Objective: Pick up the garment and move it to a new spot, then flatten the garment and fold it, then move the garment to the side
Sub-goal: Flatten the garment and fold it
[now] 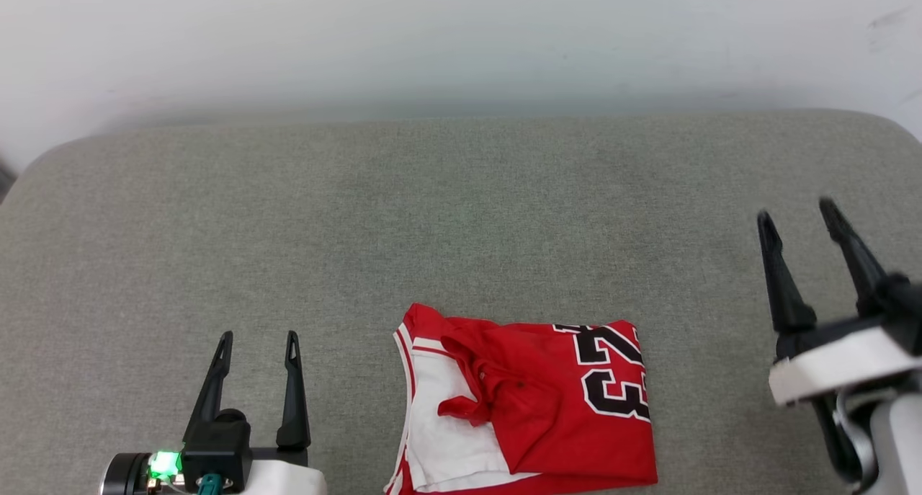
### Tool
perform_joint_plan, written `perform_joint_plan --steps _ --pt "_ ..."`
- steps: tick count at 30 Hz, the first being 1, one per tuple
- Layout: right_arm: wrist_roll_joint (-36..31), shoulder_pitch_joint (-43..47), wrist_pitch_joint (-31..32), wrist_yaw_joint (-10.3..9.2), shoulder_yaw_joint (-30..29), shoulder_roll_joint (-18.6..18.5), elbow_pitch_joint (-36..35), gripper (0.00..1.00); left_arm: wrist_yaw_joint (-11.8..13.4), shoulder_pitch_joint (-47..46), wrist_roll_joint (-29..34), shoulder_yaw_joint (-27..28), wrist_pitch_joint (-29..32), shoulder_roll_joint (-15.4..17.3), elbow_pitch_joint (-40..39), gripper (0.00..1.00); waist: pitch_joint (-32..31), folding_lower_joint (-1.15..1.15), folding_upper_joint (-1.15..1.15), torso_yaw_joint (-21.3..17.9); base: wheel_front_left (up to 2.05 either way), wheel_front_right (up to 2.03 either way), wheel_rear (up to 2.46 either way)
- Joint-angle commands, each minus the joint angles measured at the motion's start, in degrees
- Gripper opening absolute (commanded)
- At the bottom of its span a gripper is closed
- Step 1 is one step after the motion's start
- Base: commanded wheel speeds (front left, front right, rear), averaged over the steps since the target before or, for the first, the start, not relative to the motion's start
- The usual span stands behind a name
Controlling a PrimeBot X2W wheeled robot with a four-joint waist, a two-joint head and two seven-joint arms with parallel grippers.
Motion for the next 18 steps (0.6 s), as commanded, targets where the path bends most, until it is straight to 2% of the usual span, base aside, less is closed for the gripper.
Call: perform_joint_plan --steps 1,9,18 --pt "-0.66 2.76 -0.48 -0.04 -1.48 1.67 -0.67 1.0 -0.31 0.51 -0.08 0.13 -0.13 -0.17 -0.14 1.0 -0.3 0.0 0.0 -0.09 0.0 0.0 0.0" --pt "-3.38 13.54 -1.96 -0.04 -7.33 8.66 -4.71 1.0 -0.96 2.26 -0.84 0.84 -0.13 -0.75 -0.2 1.0 -2.21 0.0 0.0 0.14 0.0 0.0 0.0" --pt "-3.0 21.45 -2.22 -0.04 -8.18 12.14 -7.88 1.0 -2.31 3.9 -0.91 1.31 -0.13 -1.18 0.13 1.0 -3.92 0.0 0.0 1.04 0.0 0.0 0.0"
